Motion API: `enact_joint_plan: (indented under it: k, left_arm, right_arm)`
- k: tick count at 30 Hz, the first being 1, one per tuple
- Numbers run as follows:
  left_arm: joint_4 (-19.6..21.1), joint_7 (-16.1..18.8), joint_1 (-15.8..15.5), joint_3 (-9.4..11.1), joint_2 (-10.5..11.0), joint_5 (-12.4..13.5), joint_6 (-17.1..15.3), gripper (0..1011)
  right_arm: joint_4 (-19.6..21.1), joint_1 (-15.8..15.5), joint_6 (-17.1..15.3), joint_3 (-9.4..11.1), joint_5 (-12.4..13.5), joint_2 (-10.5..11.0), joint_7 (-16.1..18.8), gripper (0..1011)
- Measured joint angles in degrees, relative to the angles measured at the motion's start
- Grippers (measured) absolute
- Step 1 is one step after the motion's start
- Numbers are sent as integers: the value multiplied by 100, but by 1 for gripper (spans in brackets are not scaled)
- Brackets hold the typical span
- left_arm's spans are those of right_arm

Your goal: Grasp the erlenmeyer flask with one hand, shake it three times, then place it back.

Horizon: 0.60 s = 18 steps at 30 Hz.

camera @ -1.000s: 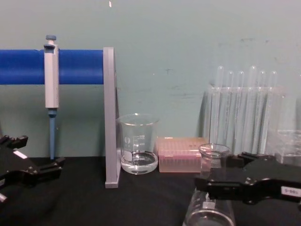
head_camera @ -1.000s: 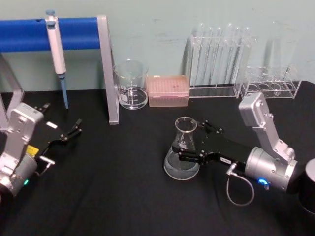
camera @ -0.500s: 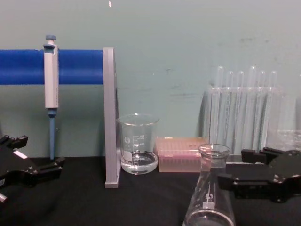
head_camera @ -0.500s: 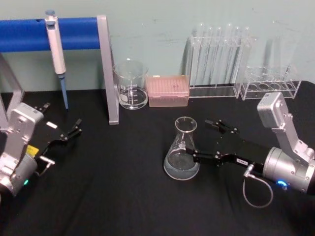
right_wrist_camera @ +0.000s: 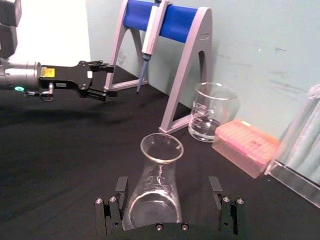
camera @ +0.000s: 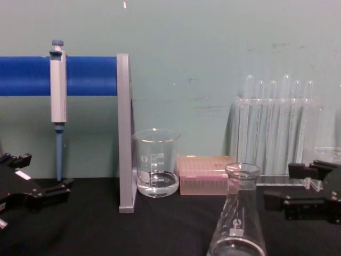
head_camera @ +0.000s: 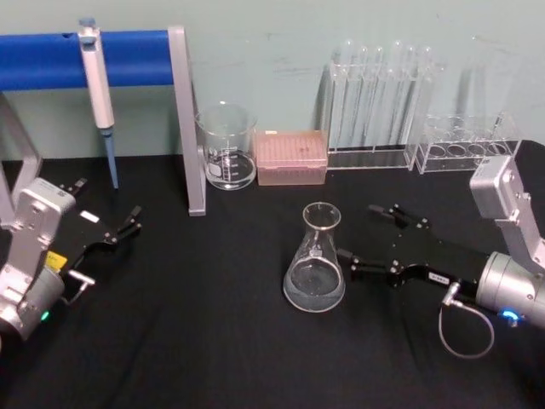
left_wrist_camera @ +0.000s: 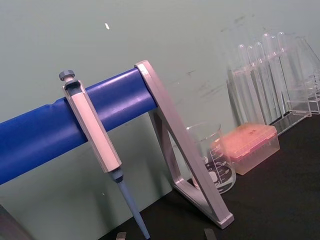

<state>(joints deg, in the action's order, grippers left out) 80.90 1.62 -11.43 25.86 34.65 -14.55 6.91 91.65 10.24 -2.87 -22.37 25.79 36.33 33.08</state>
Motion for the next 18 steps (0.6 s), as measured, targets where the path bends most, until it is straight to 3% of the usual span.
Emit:
enact_joint_plan:
  k: [13,18]
  left_arm:
    - [0,0,0,0,0,0,0,1001]
    - [0,0,0,0,0,0,0,1001]
  right_arm:
    - [-183,87,69,167,-14,-57,-274,1000]
    - [-271,93,79,334,-110,-229,-674,1000]
